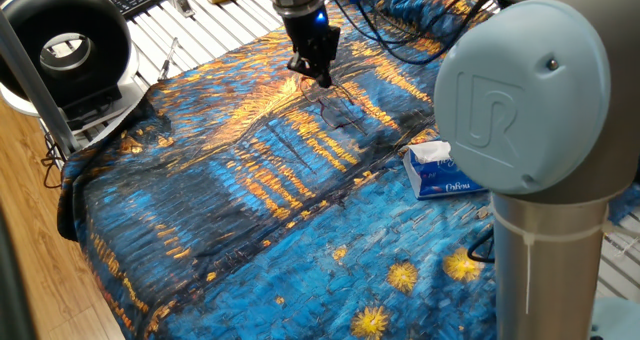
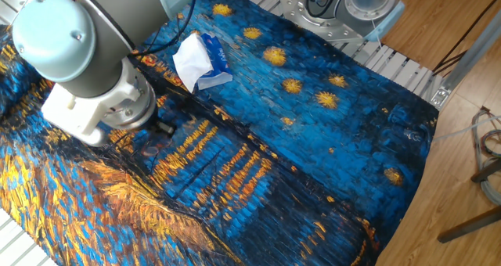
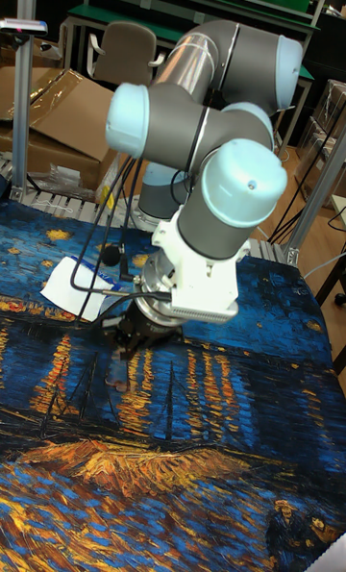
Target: Unfold the leg of the glasses (with one hand)
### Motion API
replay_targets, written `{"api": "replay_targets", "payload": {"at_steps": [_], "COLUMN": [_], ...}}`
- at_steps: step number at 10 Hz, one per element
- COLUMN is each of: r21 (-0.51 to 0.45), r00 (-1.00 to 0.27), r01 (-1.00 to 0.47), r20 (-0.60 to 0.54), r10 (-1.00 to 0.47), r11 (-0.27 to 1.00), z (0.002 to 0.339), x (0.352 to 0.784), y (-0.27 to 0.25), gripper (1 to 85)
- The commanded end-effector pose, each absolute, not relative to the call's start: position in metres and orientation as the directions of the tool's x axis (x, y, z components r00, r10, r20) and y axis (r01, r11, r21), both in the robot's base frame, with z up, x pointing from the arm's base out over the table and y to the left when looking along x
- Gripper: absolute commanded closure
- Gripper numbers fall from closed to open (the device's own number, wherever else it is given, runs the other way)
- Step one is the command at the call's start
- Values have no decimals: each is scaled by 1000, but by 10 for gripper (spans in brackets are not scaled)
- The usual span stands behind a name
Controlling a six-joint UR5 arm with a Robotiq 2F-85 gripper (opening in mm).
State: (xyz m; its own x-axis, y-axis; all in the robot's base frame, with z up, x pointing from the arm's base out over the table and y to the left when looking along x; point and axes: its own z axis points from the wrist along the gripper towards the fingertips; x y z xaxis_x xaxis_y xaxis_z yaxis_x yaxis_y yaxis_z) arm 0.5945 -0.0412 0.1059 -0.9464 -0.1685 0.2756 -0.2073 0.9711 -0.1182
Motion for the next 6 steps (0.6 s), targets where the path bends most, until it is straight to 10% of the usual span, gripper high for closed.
{"api": "replay_targets", "payload": {"at_steps": [1,6], "r21": [-111,-98], "r00": [-925,-906], "r01": [-241,-275], "r20": [326,358], "r10": [-193,-224], "r11": [964,957], "z": [123,132], "x": [575,563], "y": [-45,-46], "gripper": [847,847]}}
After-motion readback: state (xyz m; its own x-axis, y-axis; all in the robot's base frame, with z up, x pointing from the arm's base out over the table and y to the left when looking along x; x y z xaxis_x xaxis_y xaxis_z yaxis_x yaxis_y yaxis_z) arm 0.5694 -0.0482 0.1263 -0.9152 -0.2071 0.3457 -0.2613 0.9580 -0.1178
